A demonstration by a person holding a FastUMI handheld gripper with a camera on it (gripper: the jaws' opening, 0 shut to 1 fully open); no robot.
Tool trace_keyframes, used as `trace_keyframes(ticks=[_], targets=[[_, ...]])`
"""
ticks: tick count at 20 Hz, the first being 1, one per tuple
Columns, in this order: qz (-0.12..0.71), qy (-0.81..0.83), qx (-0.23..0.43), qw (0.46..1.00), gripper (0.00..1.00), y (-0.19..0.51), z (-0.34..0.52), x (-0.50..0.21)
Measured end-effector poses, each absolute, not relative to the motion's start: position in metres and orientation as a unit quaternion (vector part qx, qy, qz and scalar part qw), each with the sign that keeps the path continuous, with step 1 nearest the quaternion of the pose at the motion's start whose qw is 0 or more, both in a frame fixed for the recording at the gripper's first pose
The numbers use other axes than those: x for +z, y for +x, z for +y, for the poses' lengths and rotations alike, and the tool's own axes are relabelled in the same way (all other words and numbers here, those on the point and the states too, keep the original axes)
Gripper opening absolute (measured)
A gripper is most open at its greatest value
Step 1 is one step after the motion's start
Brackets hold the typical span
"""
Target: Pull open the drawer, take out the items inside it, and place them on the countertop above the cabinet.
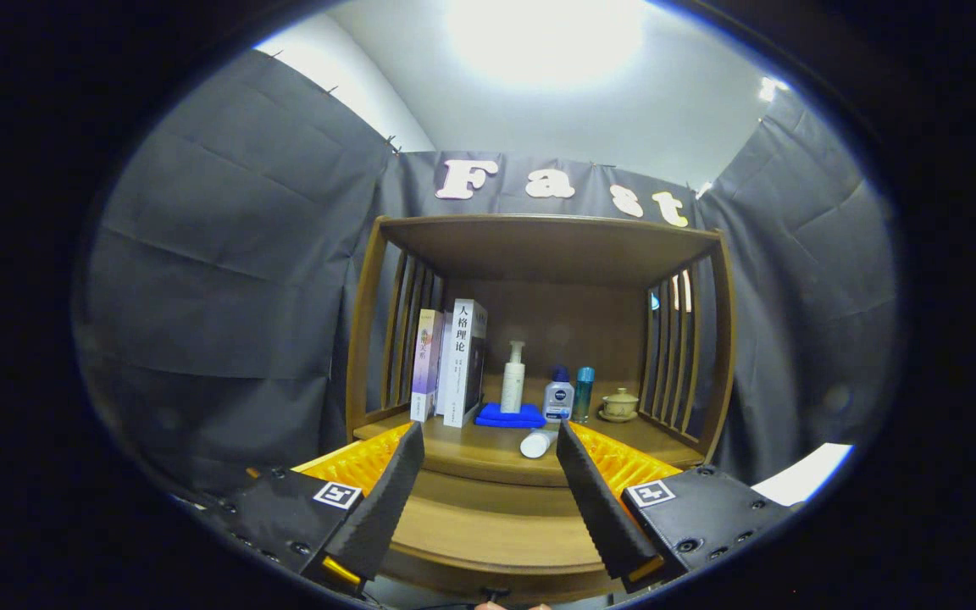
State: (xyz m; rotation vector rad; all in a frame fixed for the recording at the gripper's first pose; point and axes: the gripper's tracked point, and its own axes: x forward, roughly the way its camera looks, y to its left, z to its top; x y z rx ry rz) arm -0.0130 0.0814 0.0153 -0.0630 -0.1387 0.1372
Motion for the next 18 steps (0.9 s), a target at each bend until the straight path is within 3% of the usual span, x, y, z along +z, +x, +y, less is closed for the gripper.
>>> trace_keyframes(ticks=[18], targets=[[0.066, 0.041, -0.01, 0.997, 0.98, -0.056, 0.037, -0.113]])
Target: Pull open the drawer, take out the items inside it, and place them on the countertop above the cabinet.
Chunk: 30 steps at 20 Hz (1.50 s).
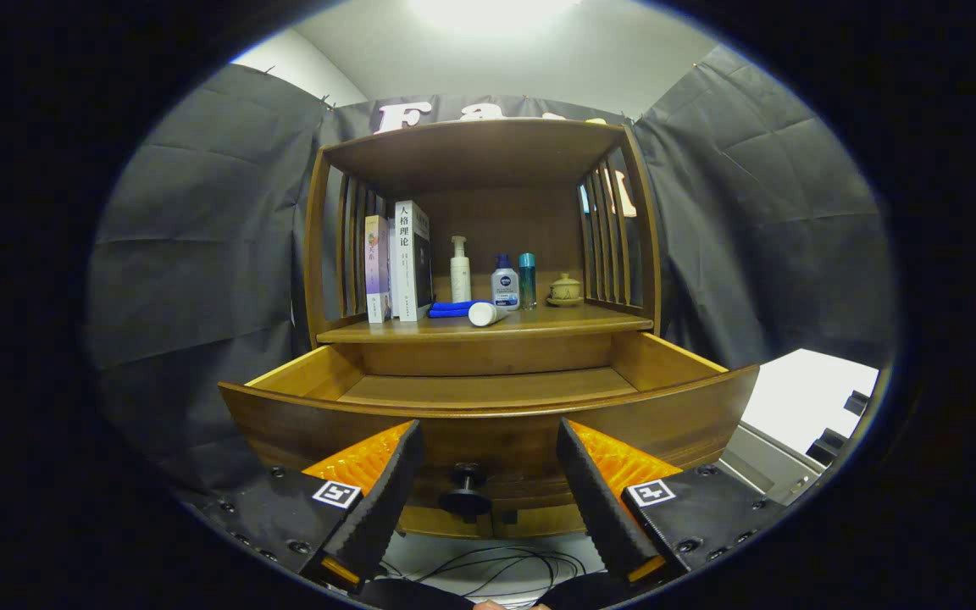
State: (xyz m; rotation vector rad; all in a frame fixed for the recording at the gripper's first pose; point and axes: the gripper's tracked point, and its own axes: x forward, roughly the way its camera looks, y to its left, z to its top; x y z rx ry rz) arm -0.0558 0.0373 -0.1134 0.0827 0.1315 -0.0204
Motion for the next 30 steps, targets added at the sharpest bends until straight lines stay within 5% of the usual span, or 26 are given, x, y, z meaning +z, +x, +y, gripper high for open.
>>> trace_keyframes(ticks=[30], targets=[[0.109, 0.056, -0.008, 0.992, 0.98, 0.002, 0.058, -0.145]])
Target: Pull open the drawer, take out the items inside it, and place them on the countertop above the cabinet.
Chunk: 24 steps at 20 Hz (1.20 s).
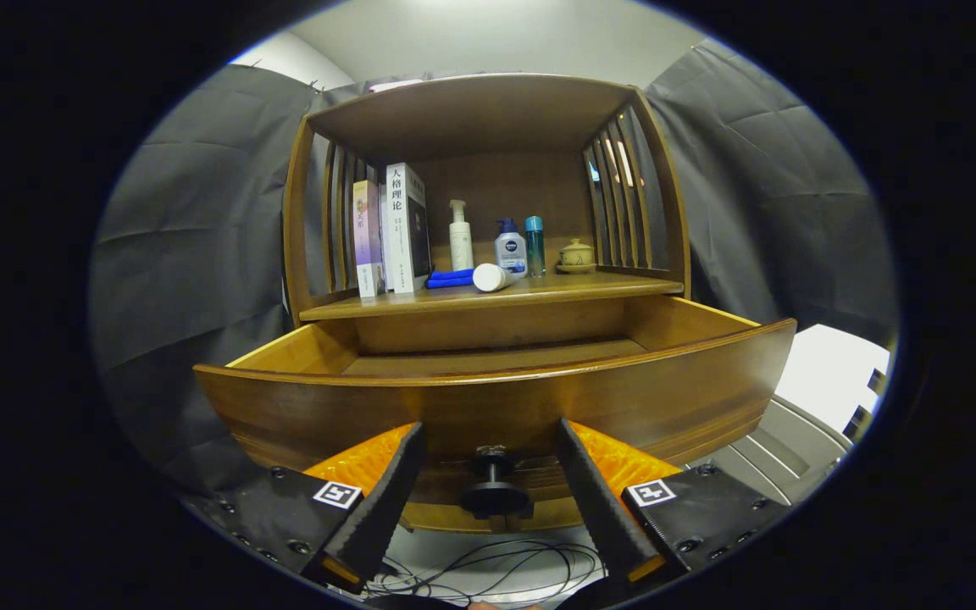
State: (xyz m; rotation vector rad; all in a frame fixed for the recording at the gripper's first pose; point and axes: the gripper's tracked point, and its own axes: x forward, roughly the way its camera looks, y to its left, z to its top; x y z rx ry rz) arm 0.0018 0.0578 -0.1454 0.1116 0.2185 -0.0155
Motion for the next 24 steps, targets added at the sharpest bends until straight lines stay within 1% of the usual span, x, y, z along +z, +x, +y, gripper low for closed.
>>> trace_keyframes(ticks=[7, 14, 24], targets=[[0.13, 0.077, -0.011, 0.989, 0.98, 0.032, 0.069, -0.154], [0.125, 0.068, -0.026, 0.989, 0.98, 0.076, 0.071, -0.152], [0.127, 0.069, -0.024, 0.989, 0.98, 0.145, 0.067, -0.153]])
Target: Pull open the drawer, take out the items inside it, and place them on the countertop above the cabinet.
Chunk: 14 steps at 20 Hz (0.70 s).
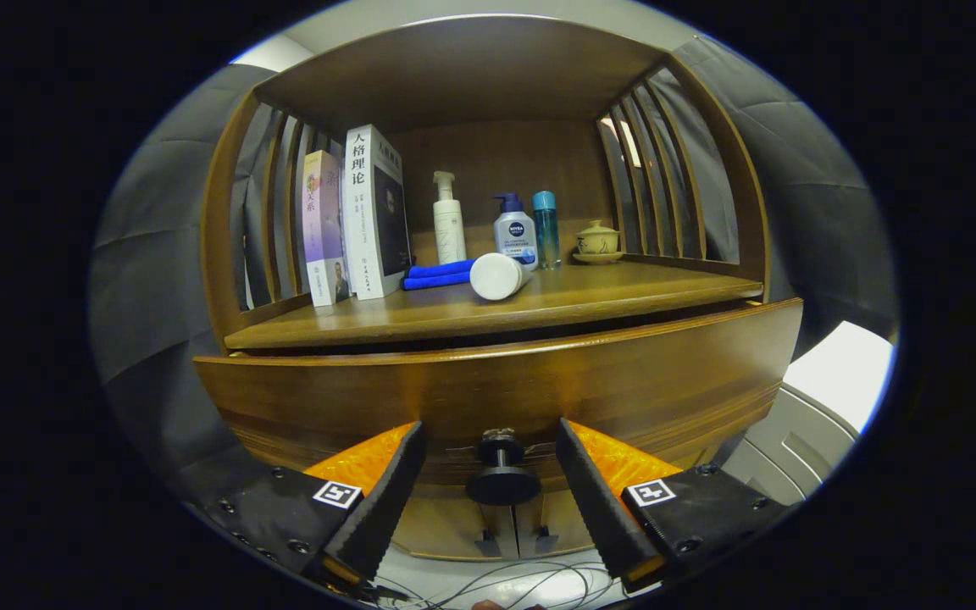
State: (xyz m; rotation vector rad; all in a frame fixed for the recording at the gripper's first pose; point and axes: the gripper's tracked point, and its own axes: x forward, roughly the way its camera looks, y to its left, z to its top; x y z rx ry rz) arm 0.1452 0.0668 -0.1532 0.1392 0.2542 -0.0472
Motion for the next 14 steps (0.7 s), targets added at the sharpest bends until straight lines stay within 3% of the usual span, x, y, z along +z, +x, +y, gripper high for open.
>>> trace_keyframes(ticks=[8, 14], targets=[[0.131, 0.073, -0.015, 0.989, 0.98, 0.17, 0.066, -0.155], [0.109, 0.063, -0.034, 0.991, 0.98, 0.142, 0.051, -0.124]])
